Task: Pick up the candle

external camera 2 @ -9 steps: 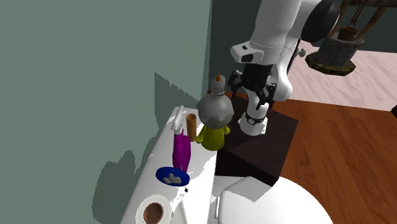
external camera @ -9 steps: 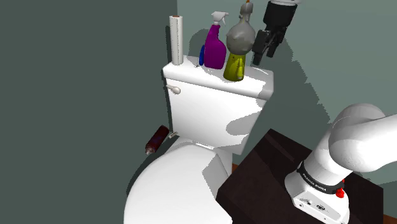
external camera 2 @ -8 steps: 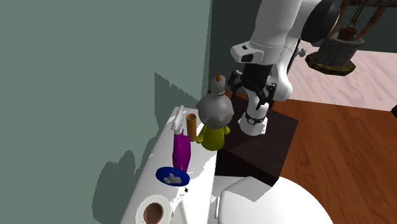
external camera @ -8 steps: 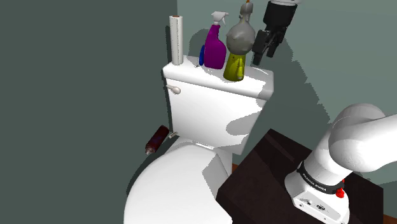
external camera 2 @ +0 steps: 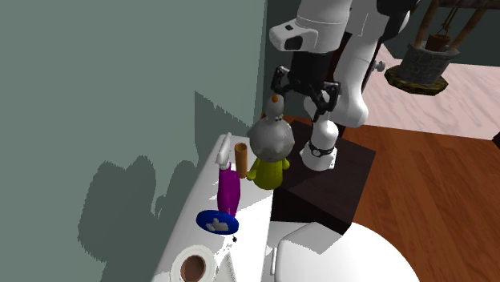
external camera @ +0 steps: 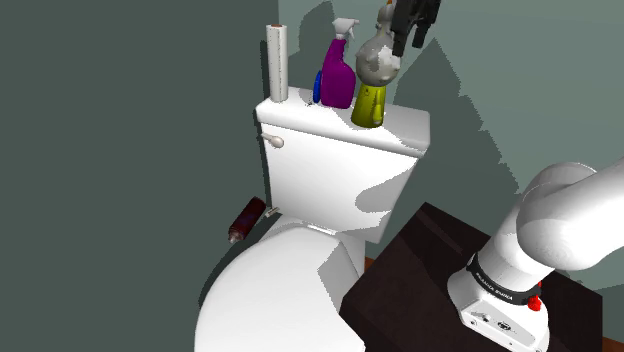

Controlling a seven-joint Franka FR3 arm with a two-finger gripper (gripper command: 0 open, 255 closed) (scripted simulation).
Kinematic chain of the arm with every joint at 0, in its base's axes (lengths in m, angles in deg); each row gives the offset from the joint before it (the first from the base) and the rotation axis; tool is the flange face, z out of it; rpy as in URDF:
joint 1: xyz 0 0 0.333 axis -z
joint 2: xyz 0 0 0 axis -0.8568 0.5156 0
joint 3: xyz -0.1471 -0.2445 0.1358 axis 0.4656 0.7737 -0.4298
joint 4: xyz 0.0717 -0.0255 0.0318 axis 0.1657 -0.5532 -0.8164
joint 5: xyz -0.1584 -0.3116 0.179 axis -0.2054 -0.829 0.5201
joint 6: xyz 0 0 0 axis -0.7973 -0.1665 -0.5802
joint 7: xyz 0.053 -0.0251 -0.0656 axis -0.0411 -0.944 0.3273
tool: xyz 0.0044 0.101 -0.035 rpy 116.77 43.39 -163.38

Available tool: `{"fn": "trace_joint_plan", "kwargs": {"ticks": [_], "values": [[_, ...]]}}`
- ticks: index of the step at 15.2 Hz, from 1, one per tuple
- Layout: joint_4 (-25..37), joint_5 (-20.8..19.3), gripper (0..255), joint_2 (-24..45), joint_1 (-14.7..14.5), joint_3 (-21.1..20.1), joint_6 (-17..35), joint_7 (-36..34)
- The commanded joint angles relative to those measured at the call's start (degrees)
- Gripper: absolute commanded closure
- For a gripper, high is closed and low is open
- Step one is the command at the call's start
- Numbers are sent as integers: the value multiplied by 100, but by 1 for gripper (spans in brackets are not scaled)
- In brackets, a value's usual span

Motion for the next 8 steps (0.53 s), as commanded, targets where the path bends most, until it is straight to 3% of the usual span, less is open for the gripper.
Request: {"fn": "trace_joint_plan", "kwargs": {"ticks": [1, 8], "values": [[710, -7, 0, 450, -12, 52, -340, 152], [3770, 15, 0, 2334, 14, 272, -1773, 786]]}}
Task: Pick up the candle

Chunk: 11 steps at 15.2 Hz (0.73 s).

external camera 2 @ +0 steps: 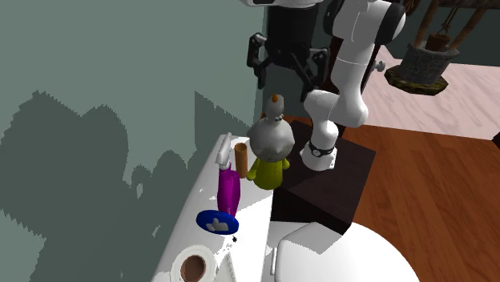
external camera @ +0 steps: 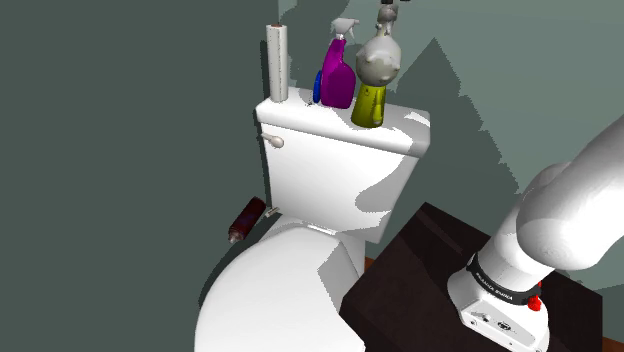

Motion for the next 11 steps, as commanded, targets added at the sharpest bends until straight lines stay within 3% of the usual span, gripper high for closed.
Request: {"fn": "trace_joint_plan", "kwargs": {"ticks": [1, 9, 10, 11], "values": [[371, 5, 0, 251, 11, 31, -161, 99], [-639, -6, 0, -136, 8, 21, 461, 57], [-651, -7, 255, -141, 9, 23, 468, 59], [-649, -7, 255, -139, 9, 22, 468, 58]]}}
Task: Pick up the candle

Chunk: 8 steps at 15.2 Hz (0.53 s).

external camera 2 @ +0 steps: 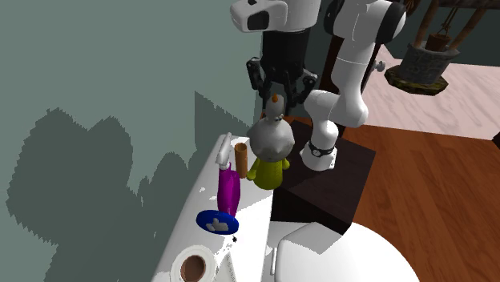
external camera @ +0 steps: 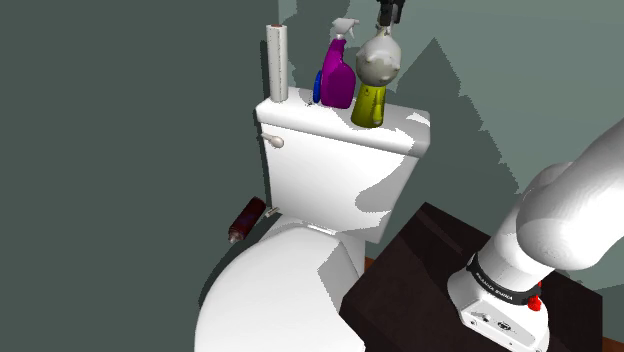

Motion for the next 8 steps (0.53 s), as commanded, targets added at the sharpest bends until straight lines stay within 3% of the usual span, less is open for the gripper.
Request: {"fn": "trace_joint_plan", "kwargs": {"ticks": [1, 8], "values": [[-18, 0, 255, -4, 0, 0, 9, -1], [-5, 0, 255, 1, 0, 1, 1, 0]]}}
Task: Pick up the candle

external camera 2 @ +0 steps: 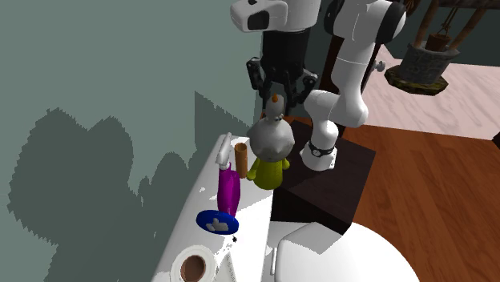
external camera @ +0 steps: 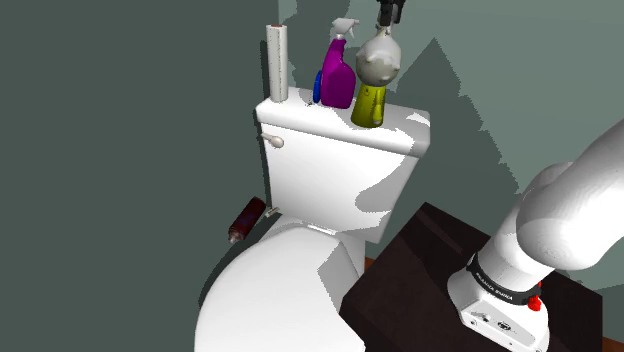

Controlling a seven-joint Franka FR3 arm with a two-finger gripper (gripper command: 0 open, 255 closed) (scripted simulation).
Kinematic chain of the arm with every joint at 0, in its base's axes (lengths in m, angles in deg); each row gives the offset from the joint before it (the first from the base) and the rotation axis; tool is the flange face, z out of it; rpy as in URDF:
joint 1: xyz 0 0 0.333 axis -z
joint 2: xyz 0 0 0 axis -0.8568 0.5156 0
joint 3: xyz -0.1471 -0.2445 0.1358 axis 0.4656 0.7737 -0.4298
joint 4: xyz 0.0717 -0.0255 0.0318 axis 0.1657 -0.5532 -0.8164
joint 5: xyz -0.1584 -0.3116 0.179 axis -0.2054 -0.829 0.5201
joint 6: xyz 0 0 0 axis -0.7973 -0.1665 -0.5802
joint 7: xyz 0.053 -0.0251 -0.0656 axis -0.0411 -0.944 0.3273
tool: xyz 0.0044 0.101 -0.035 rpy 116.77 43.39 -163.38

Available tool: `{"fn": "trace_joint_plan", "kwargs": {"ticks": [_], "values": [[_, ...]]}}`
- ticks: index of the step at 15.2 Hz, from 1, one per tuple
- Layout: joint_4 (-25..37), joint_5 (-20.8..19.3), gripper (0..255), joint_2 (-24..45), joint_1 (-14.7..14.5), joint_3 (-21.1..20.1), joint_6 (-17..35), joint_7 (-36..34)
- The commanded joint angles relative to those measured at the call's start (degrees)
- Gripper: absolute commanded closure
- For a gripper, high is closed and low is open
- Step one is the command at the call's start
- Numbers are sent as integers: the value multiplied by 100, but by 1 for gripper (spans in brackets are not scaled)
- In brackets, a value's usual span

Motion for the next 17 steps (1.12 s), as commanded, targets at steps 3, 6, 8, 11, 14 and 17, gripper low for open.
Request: {"fn": "trace_joint_plan", "kwargs": {"ticks": [3, 6, 8, 11, 14, 17], "values": [[445, 6, 255, 174, 1, 3, -284, 17], [921, 11, 255, 360, 3, 8, -574, 38], [1266, 16, 255, 500, 5, 13, -778, 53], [1838, 24, 255, 744, 11, 22, -1107, 79], [2507, 36, 255, 1042, 20, 34, -1478, 110], [2798, 42, 255, 1175, 25, 40, -1635, 124]]}}
